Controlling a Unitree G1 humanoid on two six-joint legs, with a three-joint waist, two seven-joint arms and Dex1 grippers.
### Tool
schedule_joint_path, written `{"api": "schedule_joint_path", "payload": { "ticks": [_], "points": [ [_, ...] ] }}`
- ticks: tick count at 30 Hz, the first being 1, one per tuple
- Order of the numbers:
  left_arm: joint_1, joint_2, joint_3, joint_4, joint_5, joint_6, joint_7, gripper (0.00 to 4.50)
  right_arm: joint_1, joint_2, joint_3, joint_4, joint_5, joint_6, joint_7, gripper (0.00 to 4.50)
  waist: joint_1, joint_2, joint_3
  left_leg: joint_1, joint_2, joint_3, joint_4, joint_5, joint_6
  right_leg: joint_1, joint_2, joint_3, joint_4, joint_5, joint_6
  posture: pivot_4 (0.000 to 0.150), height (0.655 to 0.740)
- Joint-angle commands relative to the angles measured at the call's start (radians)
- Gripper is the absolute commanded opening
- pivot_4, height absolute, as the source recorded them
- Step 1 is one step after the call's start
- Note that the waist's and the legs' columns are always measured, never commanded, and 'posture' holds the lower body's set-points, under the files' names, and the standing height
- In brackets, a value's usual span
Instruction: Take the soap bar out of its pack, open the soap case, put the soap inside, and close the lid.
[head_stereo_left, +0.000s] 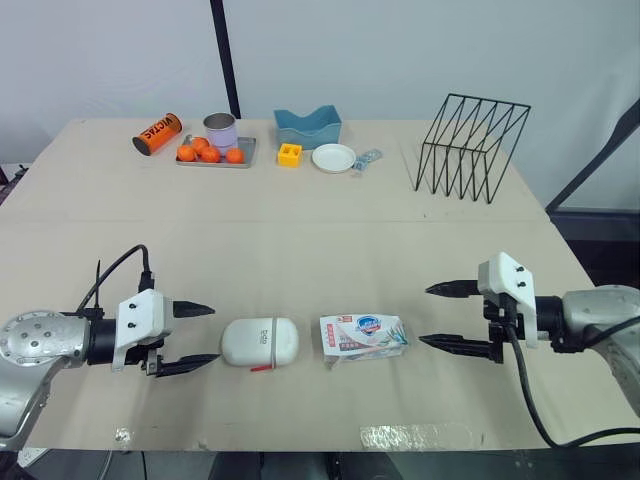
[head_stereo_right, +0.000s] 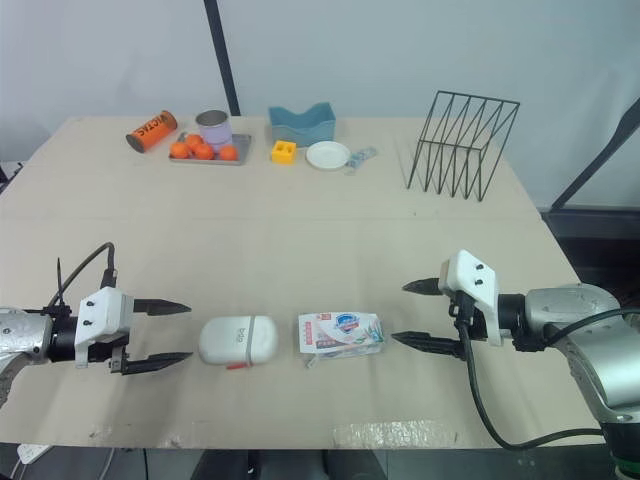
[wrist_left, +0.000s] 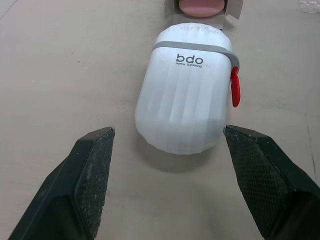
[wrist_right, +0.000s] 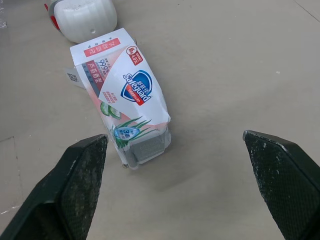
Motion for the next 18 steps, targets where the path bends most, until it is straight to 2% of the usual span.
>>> {"api": "schedule_joint_path", "payload": {
  "ticks": [1, 12, 18],
  "points": [
    [-0.02, -0.007, 0.002, -0.011, -0.031, 0.017, 0.003, 3.68, -0.018, 0.002, -0.014, -0.001, 0.005, -0.014, 0.002, 4.5, 0.0, 0.0, 0.0, 0.0, 0.0, 0.0, 0.0, 0.0, 0.0, 0.0, 0.0, 0.0, 0.0, 0.0, 0.0, 0.15, 0.74],
    [-0.024, -0.012, 0.016, -0.018, -0.063, 0.042, 0.006, 3.68, -0.071, 0.011, 0.03, 0.036, -0.02, -0.022, 0.002, 4.5, 0.0, 0.0, 0.0, 0.0, 0.0, 0.0, 0.0, 0.0, 0.0, 0.0, 0.0, 0.0, 0.0, 0.0, 0.0, 0.15, 0.74],
    [-0.02, -0.016, 0.004, -0.008, -0.05, 0.027, 0.003, 3.68, -0.043, -0.017, 0.029, 0.02, -0.032, -0.026, 0.026, 4.5, 0.0, 0.0, 0.0, 0.0, 0.0, 0.0, 0.0, 0.0, 0.0, 0.0, 0.0, 0.0, 0.0, 0.0, 0.0, 0.15, 0.74]
  ]
}}
